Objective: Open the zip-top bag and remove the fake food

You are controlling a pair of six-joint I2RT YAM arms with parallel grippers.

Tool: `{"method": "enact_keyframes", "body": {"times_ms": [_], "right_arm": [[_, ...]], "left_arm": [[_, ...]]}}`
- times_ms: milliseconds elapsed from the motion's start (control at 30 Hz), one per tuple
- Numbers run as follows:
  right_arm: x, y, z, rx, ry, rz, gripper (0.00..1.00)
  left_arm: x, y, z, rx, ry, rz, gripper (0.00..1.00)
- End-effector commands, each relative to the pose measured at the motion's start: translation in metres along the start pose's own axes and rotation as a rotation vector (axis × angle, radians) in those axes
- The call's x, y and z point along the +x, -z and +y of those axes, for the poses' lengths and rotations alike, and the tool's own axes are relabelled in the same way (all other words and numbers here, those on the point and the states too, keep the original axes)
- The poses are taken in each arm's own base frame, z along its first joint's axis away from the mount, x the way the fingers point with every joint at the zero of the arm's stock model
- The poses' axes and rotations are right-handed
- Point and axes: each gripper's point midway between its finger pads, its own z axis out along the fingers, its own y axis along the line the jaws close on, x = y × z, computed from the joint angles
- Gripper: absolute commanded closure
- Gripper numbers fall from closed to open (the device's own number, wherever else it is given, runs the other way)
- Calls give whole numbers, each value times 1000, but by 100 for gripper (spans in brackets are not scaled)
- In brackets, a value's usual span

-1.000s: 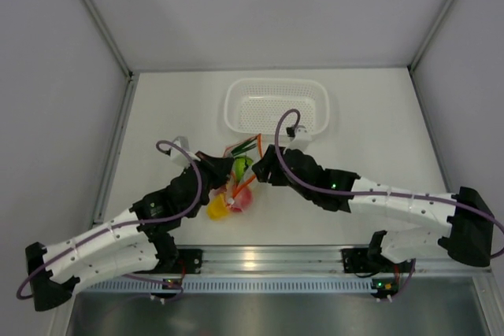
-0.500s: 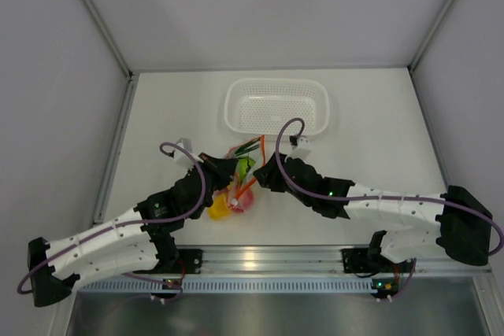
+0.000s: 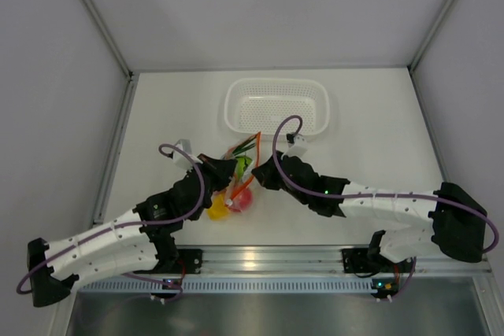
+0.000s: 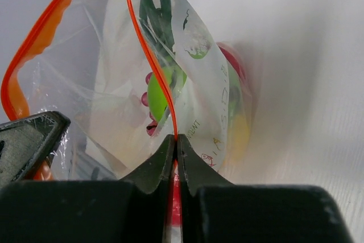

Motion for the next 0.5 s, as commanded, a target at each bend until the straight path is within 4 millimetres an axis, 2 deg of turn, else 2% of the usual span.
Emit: {"method": "enact_keyframes", "body": {"times_ms": [0, 100, 133, 200, 233, 267, 300, 333, 400, 467], "right_arm": [[-25, 0, 17, -42, -29, -57, 100], [-28, 11, 16, -38, 38, -39, 100], [-28, 15, 14, -32, 91, -22, 100], [-37, 27, 17, -23, 151, -10, 100], [-33, 33, 5, 22, 216, 27, 100], [-39, 42, 0, 41, 237, 28, 100], [-43, 48, -2, 55, 258, 29, 100], [-41, 56, -19, 110, 303, 55, 100], [-50, 70, -28, 125, 317, 47, 100], [-56, 83, -47, 172, 343, 60, 100]], "left_arm": [[-13, 3, -11, 42, -18, -45, 100], [-20, 2, -9, 5, -141, -62, 100], [-22, 1, 2, -45, -215, -72, 100], [-28, 1, 3, -76, -256, -86, 100], [-31, 1, 7, -97, -292, -101, 100], [-32, 2, 14, -125, -321, -99, 100], [-37, 3, 12, -130, -323, -108, 100], [-39, 4, 13, -139, -339, -111, 100], [-43, 6, 11, -139, -345, -120, 100], [-45, 7, 8, -130, -345, -120, 100]]}}
